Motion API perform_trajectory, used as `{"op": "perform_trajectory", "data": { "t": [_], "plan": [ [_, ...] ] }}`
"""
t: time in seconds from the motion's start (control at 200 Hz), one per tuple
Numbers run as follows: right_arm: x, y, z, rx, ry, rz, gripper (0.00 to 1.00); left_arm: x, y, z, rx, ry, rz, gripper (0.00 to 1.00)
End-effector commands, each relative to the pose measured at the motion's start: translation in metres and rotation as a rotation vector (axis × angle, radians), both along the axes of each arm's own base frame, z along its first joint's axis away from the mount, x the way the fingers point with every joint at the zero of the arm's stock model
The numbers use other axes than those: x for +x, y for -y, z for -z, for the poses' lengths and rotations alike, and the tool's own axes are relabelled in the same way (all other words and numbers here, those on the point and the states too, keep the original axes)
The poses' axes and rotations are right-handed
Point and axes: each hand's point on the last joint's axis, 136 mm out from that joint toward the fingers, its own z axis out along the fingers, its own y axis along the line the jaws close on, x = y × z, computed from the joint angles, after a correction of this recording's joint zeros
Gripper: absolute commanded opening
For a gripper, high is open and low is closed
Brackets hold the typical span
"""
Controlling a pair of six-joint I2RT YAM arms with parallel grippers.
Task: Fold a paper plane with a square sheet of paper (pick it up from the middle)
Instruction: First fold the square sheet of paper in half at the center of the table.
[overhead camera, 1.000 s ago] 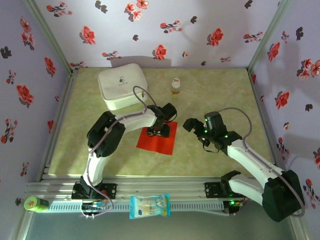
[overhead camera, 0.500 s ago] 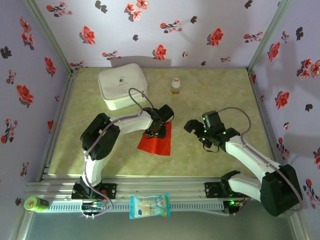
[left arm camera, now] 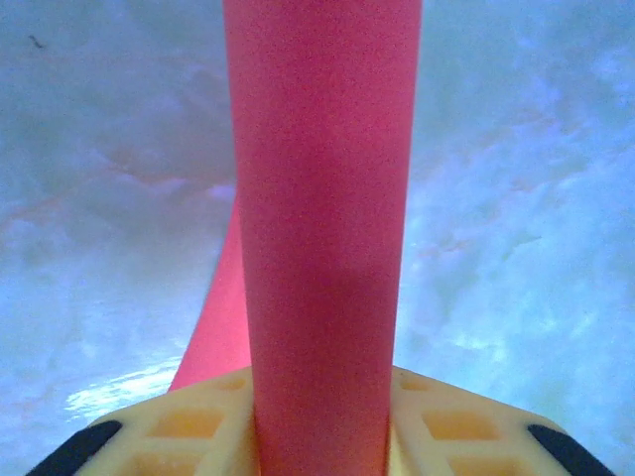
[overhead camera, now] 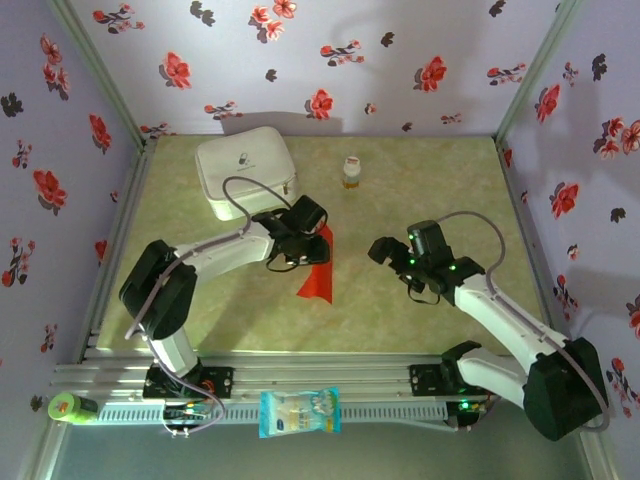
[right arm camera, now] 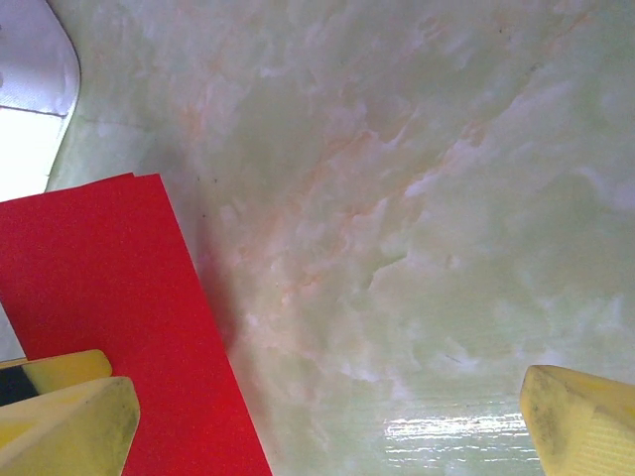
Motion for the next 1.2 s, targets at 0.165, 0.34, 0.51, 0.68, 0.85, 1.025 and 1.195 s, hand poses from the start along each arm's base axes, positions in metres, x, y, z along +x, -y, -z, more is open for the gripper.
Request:
{"op": "perform_trajectory", "data": {
  "t": [0.165, 0.34, 0.51, 0.68, 0.85, 1.025, 1.195],
  "plan": [
    [0.004, 0.003, -0.024, -0.018, 0.078, -0.016, 0.99, -0.004, 0.030, -0.049, -0.424, -0.043, -0.026, 0.33],
    [0.007, -0.002, -0.034, 0.016, 0.116, -0.027, 0.99, -0.008, 0.033, -0.045, -0.528, -0.087, -0.040, 0.34],
    [0.008, -0.019, -0.038, 0.087, 0.121, -0.091, 0.99, -0.020, 0.027, -0.013, -0.476, -0.151, -0.033, 0.35],
    [0.007, -0.037, -0.037, 0.149, 0.110, -0.166, 0.99, -0.026, 0.019, 0.023, -0.388, -0.196, -0.022, 0.35],
    [0.006, -0.050, -0.028, 0.180, 0.089, -0.199, 0.97, -0.023, 0.007, 0.043, -0.280, -0.197, -0.028, 0.36],
    [0.006, -0.061, -0.020, 0.183, 0.082, -0.229, 0.95, -0.018, -0.009, 0.052, -0.168, -0.159, -0.043, 0.41],
    [0.005, -0.065, -0.011, 0.160, 0.065, -0.241, 0.95, -0.014, -0.017, 0.056, -0.116, -0.137, -0.051, 0.51]
  ]
}}
